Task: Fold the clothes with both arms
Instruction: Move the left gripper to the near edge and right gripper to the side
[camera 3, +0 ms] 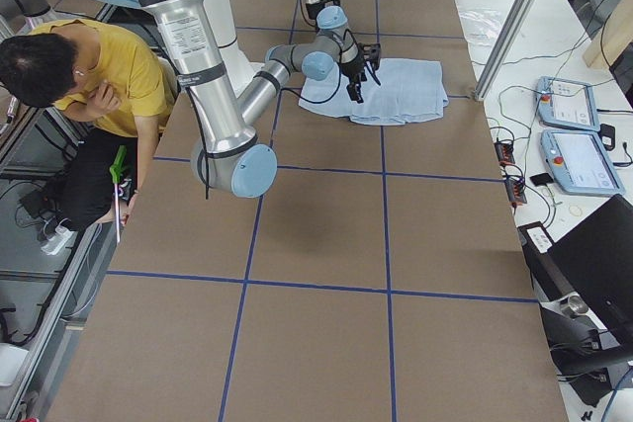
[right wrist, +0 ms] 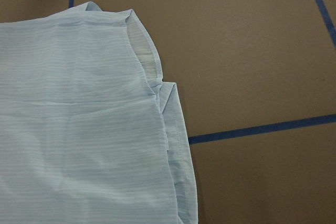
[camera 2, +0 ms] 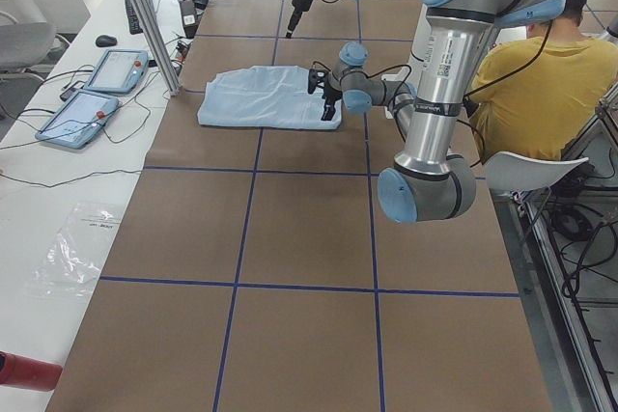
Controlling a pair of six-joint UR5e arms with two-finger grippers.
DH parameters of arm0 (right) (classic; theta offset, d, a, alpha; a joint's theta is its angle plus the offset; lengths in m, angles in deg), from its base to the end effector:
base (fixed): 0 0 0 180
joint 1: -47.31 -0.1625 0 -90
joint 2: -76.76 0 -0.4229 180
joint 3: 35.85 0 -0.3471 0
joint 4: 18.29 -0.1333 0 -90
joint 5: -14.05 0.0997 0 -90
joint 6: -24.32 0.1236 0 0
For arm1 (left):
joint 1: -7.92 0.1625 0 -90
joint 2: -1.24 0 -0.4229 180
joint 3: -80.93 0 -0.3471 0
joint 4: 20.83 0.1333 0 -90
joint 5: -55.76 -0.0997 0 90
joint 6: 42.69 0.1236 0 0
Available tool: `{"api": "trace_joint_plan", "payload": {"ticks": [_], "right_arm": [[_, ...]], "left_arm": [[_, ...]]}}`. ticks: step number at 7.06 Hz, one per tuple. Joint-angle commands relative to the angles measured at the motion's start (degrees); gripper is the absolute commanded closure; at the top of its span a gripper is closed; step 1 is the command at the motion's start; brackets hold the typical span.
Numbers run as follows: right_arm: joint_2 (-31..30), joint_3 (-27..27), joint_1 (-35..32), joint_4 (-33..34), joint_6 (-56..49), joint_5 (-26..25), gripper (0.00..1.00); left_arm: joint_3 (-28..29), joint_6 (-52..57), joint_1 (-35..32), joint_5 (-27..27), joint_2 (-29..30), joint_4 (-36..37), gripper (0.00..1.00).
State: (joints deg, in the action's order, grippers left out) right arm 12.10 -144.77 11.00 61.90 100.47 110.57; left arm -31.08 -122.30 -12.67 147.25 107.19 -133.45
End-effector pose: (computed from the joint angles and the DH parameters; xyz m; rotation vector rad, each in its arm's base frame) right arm -0.4028 -0.4440 0.2938 0.3056 -0.9022 0.3084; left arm 0.4658 -0.3140 0.3295 0.2599 1.0262 -0.1474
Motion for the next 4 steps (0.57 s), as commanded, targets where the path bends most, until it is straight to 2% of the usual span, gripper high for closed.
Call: {"api": "trace_joint_plan", "payload": {"ticks": [1, 2, 3, 4], "right_arm": [[-0.03, 0.46, 0.53, 0.05, 0.14, -1.33, 0.00], [-0.03, 0.47, 0.71, -0.03, 0.22, -1.33, 0.00], [-0.03, 0.47, 0.80, -0.03, 0.23, -1.42, 0.00], [-0.03, 0.47, 0.97, -0.03, 0.23, -1.77, 0.00]], "left_arm": [[1.43, -2.57, 3.63, -2.45, 0.31, 0.65, 0.07], [2.92, -2.48, 3.55, -2.45, 0.57, 0.65, 0.24], [3.63, -2.40, 3.46, -2.45, 0.57, 0.65, 0.29], [3.73, -2.31, 3.46, -2.45, 0.57, 0.65, 0.29]]}}
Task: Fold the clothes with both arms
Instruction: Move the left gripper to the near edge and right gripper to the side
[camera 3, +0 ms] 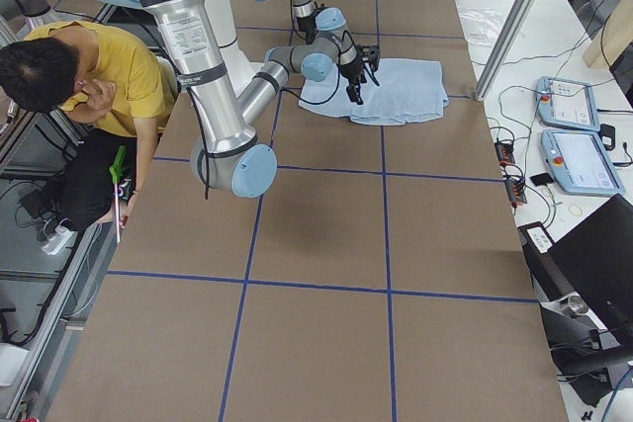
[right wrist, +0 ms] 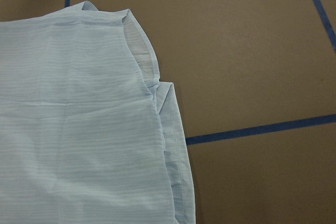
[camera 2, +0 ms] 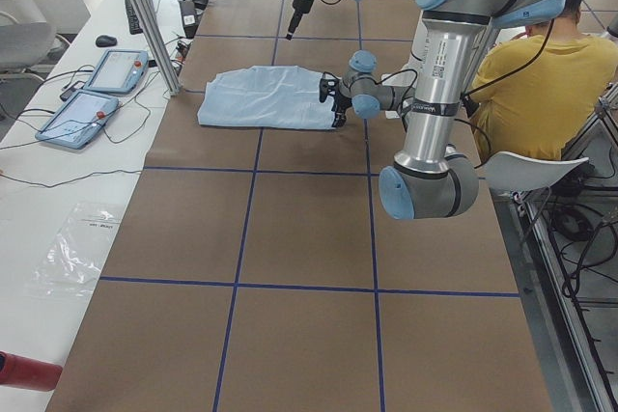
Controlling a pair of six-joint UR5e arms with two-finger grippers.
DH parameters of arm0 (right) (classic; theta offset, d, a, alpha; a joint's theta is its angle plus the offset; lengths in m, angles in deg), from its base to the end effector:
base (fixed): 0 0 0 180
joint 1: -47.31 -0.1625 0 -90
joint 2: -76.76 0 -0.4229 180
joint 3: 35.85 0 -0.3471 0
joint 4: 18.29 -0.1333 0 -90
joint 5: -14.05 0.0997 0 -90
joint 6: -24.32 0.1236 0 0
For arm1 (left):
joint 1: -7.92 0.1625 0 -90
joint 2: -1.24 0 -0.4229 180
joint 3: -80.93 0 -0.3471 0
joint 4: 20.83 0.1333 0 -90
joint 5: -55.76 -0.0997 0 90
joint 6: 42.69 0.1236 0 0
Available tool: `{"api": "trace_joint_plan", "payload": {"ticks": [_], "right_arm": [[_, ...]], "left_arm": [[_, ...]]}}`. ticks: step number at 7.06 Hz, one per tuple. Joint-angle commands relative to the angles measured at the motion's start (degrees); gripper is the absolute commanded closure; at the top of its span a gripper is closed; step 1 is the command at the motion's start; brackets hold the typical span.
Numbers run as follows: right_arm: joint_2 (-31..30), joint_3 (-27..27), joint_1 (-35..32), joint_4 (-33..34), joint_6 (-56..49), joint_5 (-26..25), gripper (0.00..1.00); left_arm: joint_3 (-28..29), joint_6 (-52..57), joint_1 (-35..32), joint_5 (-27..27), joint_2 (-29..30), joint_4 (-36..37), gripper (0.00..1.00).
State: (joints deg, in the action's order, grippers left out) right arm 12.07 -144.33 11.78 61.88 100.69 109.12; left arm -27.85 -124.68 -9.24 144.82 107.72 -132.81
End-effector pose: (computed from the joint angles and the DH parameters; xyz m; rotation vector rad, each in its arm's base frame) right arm -0.4087 -0.4422 0.2974 0.3159 -0.8884 0.3122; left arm 0.4964 -0.2949 0.3507 0.2326 0.9728 -0.1544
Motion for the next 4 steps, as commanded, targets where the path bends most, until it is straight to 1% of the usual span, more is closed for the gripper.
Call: {"api": "trace_joint_plan", "payload": {"ticks": [1, 2, 3, 4], "right_arm": [[0.00, 0.11, 0.28, -0.01, 0.01, -0.32, 0.00], [0.00, 0.11, 0.28, -0.01, 0.01, -0.32, 0.00], [0.00, 0.11, 0.37, -0.01, 0.01, -0.32, 0.00], [0.09, 0.11, 0.37, -0.01, 0.01, -0.32, 0.00]], "left_arm": [[0.67, 0.08, 0.11, -0.03, 0.04, 0.01, 0.29], [2.06, 0.08, 0.02, -0.03, 0.04, 0.01, 0.29], [2.86, 0.34, -0.15, -0.03, 0.39, 0.01, 0.33], [2.87, 0.34, -0.07, -0.03, 0.48, -0.08, 0.46]]}}
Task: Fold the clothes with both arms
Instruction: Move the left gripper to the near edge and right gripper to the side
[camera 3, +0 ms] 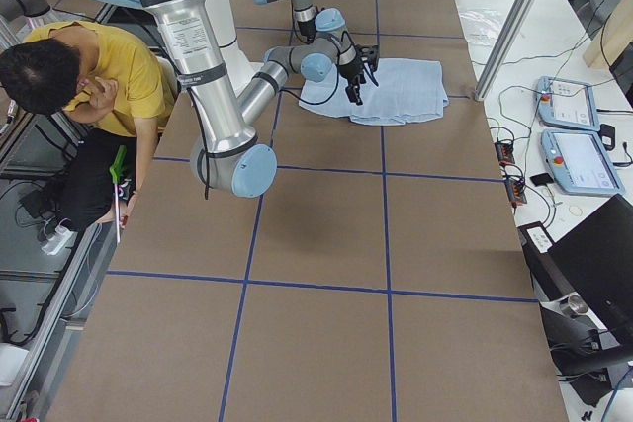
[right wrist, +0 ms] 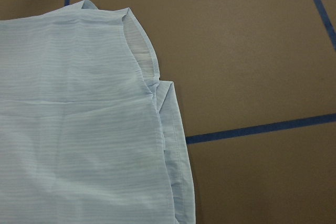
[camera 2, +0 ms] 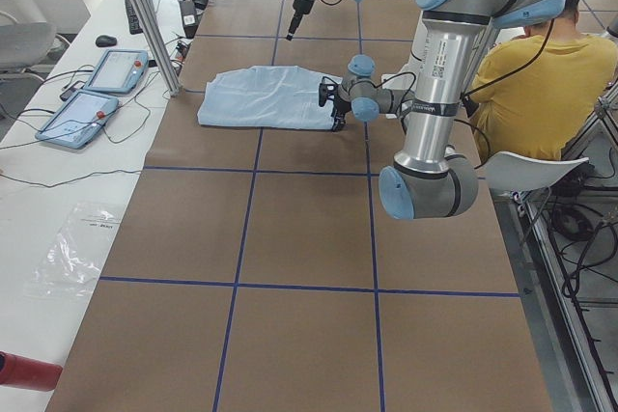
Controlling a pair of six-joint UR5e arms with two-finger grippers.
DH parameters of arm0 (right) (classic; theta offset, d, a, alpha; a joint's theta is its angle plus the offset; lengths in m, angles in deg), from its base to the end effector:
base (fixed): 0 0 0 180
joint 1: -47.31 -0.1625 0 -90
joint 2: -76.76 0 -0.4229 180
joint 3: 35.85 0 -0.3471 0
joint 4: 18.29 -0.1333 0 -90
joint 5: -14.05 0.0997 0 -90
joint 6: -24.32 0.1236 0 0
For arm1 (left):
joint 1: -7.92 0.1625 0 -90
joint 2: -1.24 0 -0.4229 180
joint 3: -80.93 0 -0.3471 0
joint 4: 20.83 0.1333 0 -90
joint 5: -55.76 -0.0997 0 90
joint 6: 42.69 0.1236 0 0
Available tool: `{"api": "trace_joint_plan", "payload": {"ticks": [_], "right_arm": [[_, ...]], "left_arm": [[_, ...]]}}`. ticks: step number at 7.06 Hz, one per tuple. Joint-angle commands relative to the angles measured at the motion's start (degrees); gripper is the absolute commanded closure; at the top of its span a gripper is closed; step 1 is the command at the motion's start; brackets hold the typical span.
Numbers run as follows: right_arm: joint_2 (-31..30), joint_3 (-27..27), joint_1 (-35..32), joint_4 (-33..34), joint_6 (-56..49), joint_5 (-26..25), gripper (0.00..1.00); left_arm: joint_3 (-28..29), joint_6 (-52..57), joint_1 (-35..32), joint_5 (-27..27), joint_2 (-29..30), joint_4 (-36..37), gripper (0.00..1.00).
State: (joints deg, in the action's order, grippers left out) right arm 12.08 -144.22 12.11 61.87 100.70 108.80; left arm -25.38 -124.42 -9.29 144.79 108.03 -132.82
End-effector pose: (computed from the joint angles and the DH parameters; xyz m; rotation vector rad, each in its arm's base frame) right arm -0.4113 -0.4408 0.2981 0.3173 -0.8858 0.3099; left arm 0.5057 -0.2984 0.3668 0.2275 0.9354 -0.1519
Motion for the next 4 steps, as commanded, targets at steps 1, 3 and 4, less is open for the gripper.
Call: {"api": "trace_joint_plan", "payload": {"ticks": [1, 3, 4], "right_arm": [[-0.01, 0.09, 0.04, 0.00, 0.00, -0.01, 0.00], [0.08, 0.09, 0.04, 0.00, 0.00, -0.01, 0.00], [0.08, 0.09, 0.22, 0.00, 0.00, -0.01, 0.00]], "left_arm": [[0.40, 0.08, -0.10, 0.09, 0.96, 0.02, 0.66], [0.05, 0.08, -0.10, 0.17, 0.97, -0.07, 1.00], [0.05, 0.08, -0.18, 0.09, 0.88, -0.07, 1.00]]}}
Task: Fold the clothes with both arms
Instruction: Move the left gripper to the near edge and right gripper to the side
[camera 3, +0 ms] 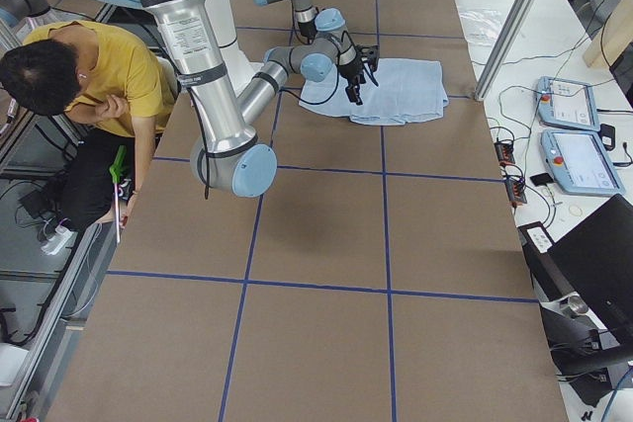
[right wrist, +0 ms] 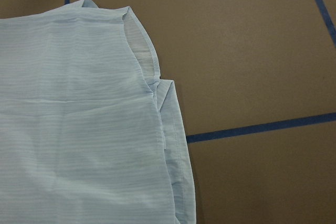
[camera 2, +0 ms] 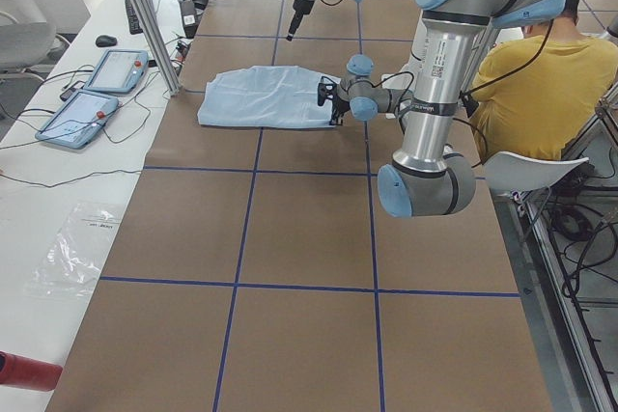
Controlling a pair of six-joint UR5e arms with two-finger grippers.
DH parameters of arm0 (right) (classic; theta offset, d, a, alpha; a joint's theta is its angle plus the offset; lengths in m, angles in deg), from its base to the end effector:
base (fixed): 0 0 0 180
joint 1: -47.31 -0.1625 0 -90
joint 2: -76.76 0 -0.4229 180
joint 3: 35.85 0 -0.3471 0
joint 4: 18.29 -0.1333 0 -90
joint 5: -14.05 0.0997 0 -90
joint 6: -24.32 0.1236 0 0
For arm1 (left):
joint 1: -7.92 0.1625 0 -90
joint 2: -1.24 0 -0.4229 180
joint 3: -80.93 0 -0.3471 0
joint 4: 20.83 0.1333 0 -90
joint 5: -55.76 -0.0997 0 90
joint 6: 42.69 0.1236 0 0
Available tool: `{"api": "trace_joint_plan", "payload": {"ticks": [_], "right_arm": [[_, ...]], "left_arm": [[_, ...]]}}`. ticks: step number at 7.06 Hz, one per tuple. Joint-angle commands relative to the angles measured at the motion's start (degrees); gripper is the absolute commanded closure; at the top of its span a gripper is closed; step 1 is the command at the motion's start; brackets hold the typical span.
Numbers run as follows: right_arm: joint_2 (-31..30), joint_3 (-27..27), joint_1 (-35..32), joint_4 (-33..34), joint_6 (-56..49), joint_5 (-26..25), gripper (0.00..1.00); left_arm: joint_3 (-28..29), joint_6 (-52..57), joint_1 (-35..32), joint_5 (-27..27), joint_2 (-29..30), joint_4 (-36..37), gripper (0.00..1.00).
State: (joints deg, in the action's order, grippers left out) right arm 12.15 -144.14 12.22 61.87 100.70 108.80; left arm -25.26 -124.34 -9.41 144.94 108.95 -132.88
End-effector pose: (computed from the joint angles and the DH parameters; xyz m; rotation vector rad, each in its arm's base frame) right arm -0.4126 -0.4403 0.2979 0.3164 -0.8859 0.3081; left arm 0.5086 -0.3002 0.3584 0.2301 0.9501 -0.1510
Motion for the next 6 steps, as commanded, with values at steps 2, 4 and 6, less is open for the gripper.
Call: {"api": "trace_joint_plan", "payload": {"ticks": [2, 4, 6], "right_arm": [[0.89, -0.87, 1.50, 1.13, 9.25, -0.44, 0.00], [4.82, -0.96, 7.37, 9.61, 21.55, -3.50, 0.05], [8.44, 0.35, 15.10, 17.99, 33.77, -5.00, 0.11]], "left_arm": [[-0.34, 0.09, -0.24, -0.06, 0.04, -0.01, 1.00], [-0.43, -0.26, -0.15, -0.14, 0.13, -0.01, 1.00], [-0.43, -0.35, -0.06, -0.23, 0.13, -0.01, 1.00]]}}
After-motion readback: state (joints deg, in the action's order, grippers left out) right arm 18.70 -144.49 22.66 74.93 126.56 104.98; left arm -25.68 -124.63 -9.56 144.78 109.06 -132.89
